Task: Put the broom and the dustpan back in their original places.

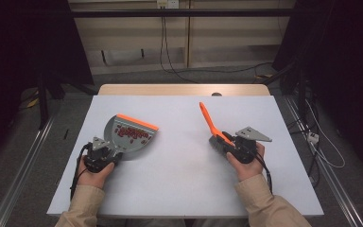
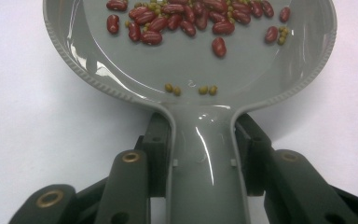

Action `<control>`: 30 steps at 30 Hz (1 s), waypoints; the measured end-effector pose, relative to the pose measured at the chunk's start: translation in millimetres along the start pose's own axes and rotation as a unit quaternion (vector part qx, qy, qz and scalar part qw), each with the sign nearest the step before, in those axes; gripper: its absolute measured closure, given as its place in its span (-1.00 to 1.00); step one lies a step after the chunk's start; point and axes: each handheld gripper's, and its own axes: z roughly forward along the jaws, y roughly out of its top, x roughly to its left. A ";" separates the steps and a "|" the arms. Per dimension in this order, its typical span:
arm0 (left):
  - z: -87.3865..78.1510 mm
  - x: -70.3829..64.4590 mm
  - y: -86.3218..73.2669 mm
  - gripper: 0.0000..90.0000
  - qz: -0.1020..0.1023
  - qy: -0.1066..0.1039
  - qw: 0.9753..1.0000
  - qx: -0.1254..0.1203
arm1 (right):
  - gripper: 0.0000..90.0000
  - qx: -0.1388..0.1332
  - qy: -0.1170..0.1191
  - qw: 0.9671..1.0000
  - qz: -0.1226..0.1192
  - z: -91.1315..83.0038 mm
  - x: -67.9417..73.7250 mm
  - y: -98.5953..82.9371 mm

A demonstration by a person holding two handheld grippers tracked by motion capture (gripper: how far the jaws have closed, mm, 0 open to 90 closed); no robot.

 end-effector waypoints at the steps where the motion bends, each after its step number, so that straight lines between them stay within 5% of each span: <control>1: 0.5 0.5 0.0 0.41 -0.004 0.001 1.000 0.003 | 0.57 0.000 0.000 1.000 0.002 0.9 0.0 -0.5; 14: 1.0 0.4 -1.7 0.39 -0.020 0.016 1.000 0.009 | 0.56 0.004 -0.022 0.999 0.025 2.4 -13.3 -7.8; 22: -3.2 -13.8 -4.9 0.26 -0.009 -0.010 1.000 0.008 | 0.54 0.007 -0.046 0.999 0.022 -8.3 -23.0 -11.6; 28: -7.9 -21.9 -7.5 0.10 -0.010 -0.028 1.000 0.005 | 0.50 0.013 -0.054 0.998 -0.003 -19.2 -24.5 -15.8; 30: -10.5 -22.1 -8.4 0.05 -0.009 -0.031 0.999 -0.001 | 0.32 0.018 -0.065 0.997 -0.029 -22.8 -24.5 -16.1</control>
